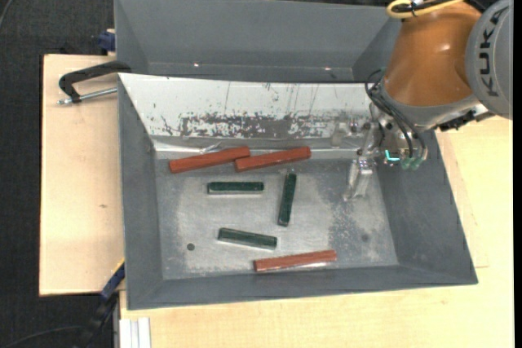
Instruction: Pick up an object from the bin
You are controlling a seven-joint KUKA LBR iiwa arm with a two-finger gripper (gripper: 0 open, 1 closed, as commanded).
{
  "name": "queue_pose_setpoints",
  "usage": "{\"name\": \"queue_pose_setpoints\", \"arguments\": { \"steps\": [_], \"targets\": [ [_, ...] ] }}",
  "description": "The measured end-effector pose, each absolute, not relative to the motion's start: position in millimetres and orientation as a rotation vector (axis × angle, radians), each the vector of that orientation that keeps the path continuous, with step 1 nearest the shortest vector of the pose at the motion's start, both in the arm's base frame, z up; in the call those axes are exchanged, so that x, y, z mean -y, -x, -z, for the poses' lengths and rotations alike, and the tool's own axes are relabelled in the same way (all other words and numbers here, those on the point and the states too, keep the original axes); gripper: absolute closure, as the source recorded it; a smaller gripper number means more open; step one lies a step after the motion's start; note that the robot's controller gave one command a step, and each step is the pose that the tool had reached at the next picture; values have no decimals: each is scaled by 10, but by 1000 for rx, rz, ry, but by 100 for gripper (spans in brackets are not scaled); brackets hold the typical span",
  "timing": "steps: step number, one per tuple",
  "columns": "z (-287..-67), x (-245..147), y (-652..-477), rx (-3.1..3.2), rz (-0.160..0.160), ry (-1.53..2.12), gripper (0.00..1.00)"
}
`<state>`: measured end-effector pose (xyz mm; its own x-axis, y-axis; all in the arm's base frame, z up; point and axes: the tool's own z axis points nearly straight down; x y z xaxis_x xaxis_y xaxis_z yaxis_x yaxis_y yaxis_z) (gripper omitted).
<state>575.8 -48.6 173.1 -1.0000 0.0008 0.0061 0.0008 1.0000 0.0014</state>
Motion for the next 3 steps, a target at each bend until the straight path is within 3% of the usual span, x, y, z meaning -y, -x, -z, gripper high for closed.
{"name": "queue_pose_setpoints", "arguments": {
  "steps": [1,2,3],
  "targets": [
    [-704,-94,-5950,3125,1,-382,0],
    [-722,-412,-5810,3116,2,-428,0],
    [-712,-401,-5809,3117,2,-426,100]
  ]
}}
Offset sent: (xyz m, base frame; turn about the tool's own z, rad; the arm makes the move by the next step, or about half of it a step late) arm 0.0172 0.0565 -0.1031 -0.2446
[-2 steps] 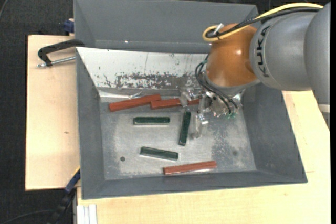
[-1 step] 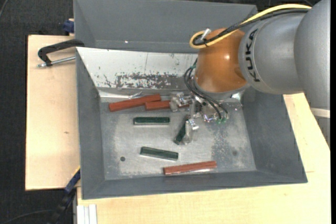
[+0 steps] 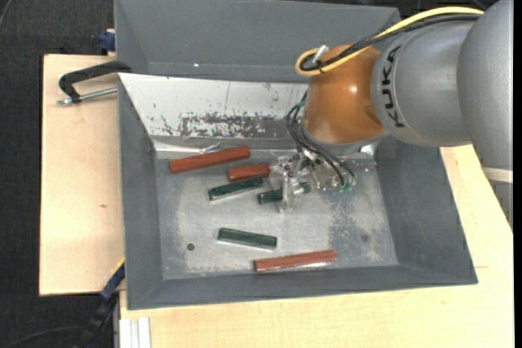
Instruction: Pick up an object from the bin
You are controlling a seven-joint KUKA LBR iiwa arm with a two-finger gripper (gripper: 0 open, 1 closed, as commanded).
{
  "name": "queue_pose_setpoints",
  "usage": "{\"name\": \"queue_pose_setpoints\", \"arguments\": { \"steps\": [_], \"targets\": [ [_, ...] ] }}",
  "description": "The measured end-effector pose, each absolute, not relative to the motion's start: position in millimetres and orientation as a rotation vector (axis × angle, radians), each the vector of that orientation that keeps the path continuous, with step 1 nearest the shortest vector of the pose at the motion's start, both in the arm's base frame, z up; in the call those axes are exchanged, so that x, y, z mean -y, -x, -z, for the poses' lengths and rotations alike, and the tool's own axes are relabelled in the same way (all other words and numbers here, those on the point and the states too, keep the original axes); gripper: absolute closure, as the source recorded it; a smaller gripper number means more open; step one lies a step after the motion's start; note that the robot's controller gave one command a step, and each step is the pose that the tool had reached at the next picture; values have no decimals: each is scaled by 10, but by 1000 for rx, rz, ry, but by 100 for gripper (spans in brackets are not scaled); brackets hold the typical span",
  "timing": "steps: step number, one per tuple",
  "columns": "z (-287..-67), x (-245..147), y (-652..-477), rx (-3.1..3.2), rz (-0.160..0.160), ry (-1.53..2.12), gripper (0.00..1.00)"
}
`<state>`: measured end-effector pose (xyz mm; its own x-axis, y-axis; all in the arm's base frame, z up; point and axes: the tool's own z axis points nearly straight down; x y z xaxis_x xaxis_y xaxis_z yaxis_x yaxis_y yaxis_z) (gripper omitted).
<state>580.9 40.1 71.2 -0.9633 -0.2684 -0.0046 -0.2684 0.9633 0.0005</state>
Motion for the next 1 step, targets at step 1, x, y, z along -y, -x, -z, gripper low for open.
{"name": "queue_pose_setpoints", "arguments": {
  "steps": [1],
  "targets": [
    [-2139,-824,-5601,-3077,-2,560,100]
  ]
}}
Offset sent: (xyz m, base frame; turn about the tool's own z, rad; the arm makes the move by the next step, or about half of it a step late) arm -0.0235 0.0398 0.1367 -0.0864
